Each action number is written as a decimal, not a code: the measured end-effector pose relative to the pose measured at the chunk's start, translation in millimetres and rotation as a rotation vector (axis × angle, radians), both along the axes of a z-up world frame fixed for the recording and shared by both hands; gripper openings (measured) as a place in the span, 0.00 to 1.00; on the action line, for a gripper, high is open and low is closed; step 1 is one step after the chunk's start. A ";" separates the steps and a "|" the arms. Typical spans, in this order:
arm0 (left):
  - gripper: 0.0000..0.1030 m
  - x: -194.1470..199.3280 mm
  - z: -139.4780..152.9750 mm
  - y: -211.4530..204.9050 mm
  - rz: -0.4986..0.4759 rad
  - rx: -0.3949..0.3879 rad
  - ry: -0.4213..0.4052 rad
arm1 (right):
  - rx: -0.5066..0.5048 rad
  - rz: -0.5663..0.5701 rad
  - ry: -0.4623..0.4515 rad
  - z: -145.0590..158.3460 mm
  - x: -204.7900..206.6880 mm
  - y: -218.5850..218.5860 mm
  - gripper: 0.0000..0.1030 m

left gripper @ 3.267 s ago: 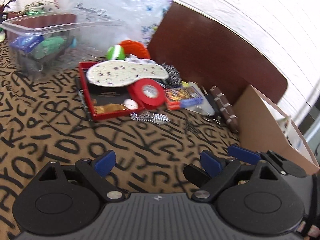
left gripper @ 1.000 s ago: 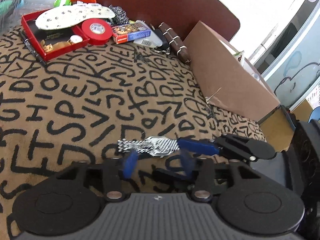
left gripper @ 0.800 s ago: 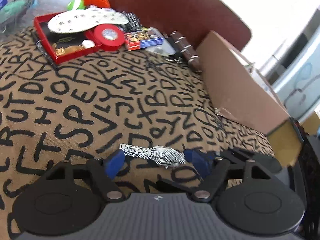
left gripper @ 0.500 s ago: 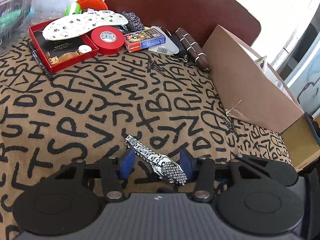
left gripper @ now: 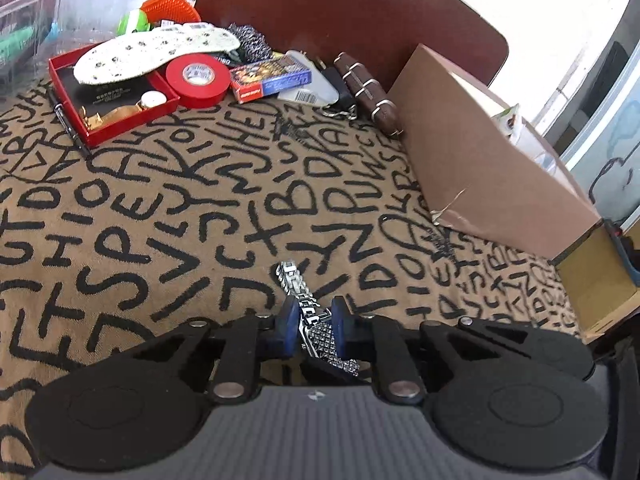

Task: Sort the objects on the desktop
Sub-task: 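Carry the bracelet into the cardboard box and open both tools, then withdraw both tools from the box back toward the clutter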

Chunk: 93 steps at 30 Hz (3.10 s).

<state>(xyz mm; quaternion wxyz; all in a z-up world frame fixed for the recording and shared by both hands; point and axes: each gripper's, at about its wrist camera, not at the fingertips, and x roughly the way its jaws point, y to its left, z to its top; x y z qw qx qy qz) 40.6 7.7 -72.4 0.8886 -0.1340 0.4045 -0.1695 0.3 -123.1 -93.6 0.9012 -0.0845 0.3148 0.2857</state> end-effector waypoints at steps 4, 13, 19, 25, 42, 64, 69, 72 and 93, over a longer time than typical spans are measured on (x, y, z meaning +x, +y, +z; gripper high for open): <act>0.17 -2.8 19.1 -5.0 -0.006 -0.027 -0.040 | 0.029 -0.026 -0.043 15.9 -7.0 -8.1 0.26; 0.17 9.4 85.1 -40.6 -0.090 -0.089 -0.196 | 0.070 -0.118 -0.228 73.8 -10.0 -46.0 0.26; 0.17 34.1 119.9 -89.4 -0.182 -0.132 -0.282 | 0.067 -0.216 -0.338 110.2 3.1 -89.1 0.26; 0.17 65.3 124.8 -141.8 -0.260 -0.144 -0.281 | 0.067 -0.314 -0.352 121.7 33.3 -134.5 0.26; 0.48 125.0 95.0 -173.6 -0.264 -0.131 -0.242 | 0.134 -0.335 -0.213 77.3 107.9 -173.1 0.26; 0.92 68.3 104.5 -157.9 -0.192 -0.018 -0.373 | 0.114 -0.461 -0.252 81.0 70.3 -173.5 0.90; 0.92 55.8 104.2 -158.3 -0.168 0.056 -0.357 | 0.110 -0.475 -0.261 86.0 53.1 -171.8 0.90; 0.92 47.6 103.5 -156.5 -0.162 0.085 -0.340 | 0.118 -0.469 -0.246 87.4 43.7 -167.0 0.90; 0.92 9.0 68.1 -72.2 -0.040 0.004 -0.236 | 0.144 -0.251 -0.219 81.2 14.9 -87.2 0.90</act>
